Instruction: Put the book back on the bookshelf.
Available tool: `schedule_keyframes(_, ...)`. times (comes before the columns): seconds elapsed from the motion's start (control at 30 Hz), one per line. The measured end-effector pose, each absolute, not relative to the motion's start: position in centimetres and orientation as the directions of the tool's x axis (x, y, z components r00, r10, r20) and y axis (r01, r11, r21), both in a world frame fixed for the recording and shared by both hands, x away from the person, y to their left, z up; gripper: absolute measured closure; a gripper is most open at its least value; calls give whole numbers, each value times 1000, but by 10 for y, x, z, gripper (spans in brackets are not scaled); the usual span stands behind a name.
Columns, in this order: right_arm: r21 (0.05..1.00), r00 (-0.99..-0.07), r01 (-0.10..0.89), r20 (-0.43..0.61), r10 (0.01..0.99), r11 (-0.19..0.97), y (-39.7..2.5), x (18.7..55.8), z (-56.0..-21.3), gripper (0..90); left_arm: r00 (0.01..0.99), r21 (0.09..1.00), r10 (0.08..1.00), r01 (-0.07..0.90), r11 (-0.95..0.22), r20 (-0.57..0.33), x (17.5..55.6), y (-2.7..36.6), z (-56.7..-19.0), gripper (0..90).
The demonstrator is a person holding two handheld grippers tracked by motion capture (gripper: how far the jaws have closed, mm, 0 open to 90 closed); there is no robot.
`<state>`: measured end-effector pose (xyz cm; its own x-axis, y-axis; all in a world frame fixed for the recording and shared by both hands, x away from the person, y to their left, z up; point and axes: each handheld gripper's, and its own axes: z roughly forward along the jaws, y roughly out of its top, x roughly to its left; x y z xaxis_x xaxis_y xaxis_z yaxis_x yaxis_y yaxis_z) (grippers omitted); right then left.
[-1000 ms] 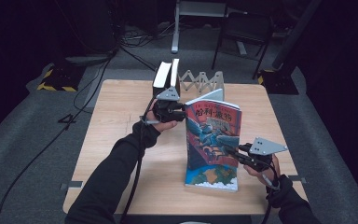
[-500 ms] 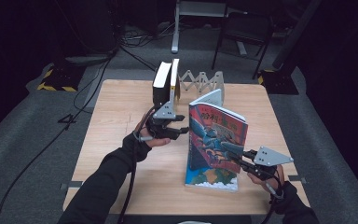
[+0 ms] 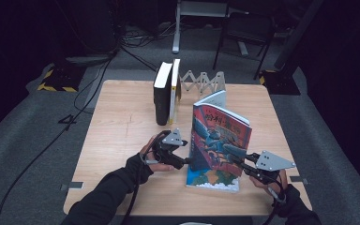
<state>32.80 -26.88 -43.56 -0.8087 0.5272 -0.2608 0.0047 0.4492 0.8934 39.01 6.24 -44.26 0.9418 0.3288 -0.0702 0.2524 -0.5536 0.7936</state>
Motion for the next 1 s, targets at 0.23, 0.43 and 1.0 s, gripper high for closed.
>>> schedule_keyframes(0.23, 884, -804, -18, -290, 520, 466, -268, 325, -436, 790, 933, 807, 355, 250, -535, -54, 395, 43, -450, 294)
schedule_keyframes(0.43, 878, -798, -34, -311, 516, 478, -267, 324, -436, 786, 939, 868, 341, 211, -450, -52, 400, 37, -441, 344)
schedule_keyframes(1.0, 888, -772, -38, -317, 550, 458, -268, 331, -434, 784, 941, 905, 338, 130, -405, 16, 401, 33, -415, 641)
